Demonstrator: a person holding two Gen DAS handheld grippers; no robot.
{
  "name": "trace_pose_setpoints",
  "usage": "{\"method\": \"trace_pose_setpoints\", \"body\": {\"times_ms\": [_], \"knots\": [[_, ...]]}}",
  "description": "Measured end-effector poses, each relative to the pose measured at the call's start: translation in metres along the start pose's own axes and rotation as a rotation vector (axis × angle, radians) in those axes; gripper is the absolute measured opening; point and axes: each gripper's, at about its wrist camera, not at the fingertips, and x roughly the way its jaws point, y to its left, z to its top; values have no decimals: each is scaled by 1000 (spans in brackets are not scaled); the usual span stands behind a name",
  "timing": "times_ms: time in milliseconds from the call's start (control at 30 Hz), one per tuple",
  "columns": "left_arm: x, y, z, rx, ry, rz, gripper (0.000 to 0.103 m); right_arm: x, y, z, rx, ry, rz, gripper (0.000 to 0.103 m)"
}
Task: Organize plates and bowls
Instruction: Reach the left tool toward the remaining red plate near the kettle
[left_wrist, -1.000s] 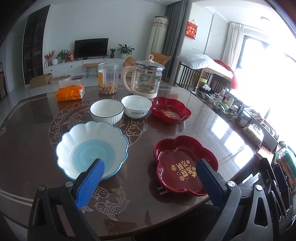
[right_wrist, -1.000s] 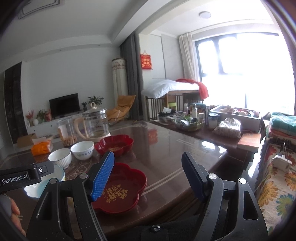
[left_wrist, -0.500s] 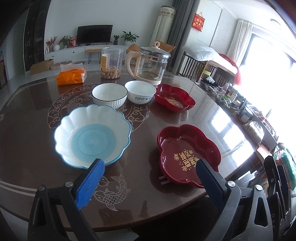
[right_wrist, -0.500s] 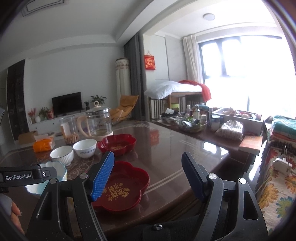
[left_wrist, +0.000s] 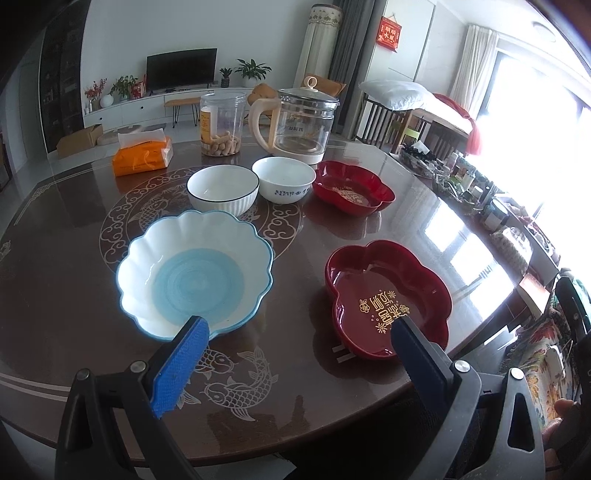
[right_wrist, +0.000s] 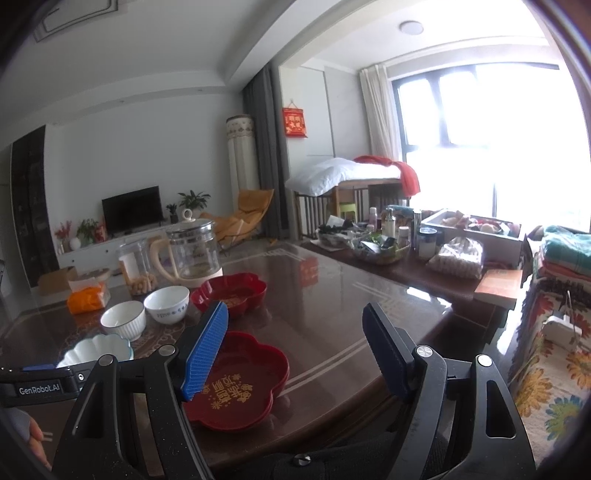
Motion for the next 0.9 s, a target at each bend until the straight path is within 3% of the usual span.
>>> {"method": "trace_pose_setpoints", "body": {"times_ms": [233,400,533,633,800,900], "knots": [[2,-4,21,46,30,-37,99,31,-9,11,-5,193,70,79],[20,-4,40,63,114,-87,99,61,-6,18,-24,388,179,79],[35,-11,59,115,167,-114,99,84,-6,22,-75,514,207,79],[46,-25,87,204,170,-119,99,107,-10,26,-54,634,252,79],[90,-41,157,289,174,-106,99,157,-19,38,105,803,341,79],[128,-47,201,305,170,-82,99,202,-17,44,96,861,316,79]]}}
